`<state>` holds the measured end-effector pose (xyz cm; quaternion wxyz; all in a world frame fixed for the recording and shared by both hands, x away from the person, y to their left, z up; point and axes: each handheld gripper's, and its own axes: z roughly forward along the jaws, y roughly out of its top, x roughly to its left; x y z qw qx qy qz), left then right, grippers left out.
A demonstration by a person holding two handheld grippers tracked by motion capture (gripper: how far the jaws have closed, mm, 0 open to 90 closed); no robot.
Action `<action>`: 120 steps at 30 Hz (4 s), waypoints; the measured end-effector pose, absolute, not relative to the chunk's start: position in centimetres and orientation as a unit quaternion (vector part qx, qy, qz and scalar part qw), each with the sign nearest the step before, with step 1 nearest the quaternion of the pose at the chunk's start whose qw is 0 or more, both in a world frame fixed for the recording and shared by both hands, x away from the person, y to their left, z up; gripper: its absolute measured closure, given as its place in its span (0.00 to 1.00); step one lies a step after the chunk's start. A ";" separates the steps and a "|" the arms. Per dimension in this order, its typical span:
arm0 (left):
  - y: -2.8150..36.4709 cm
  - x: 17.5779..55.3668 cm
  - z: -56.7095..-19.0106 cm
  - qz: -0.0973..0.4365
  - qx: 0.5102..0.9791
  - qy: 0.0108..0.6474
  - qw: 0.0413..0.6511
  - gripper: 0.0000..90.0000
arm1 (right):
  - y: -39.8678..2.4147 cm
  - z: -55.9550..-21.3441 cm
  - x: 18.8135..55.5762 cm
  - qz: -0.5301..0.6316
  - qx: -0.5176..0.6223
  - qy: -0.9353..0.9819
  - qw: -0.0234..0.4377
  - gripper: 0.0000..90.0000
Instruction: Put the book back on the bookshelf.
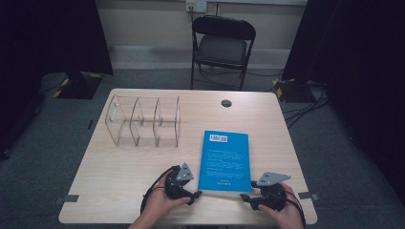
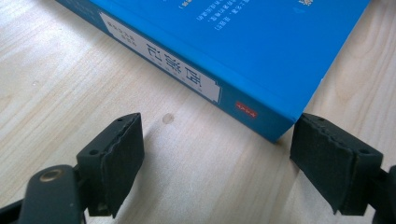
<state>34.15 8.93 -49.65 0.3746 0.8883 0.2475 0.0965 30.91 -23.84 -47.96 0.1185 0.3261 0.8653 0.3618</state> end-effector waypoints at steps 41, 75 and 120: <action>8.7 34.3 -49.7 0.098 0.891 0.249 0.367 0.14 | -23.5 -47.1 30.4 0.365 0.315 0.857 0.184 0.46; 7.0 33.5 -47.4 0.078 0.903 0.193 0.375 0.18 | -24.1 -46.8 31.4 0.422 0.337 0.826 0.162 0.42; -0.3 34.2 -47.6 0.152 0.902 0.158 0.372 0.13 | -23.9 -46.5 31.7 0.445 0.362 0.806 0.147 0.40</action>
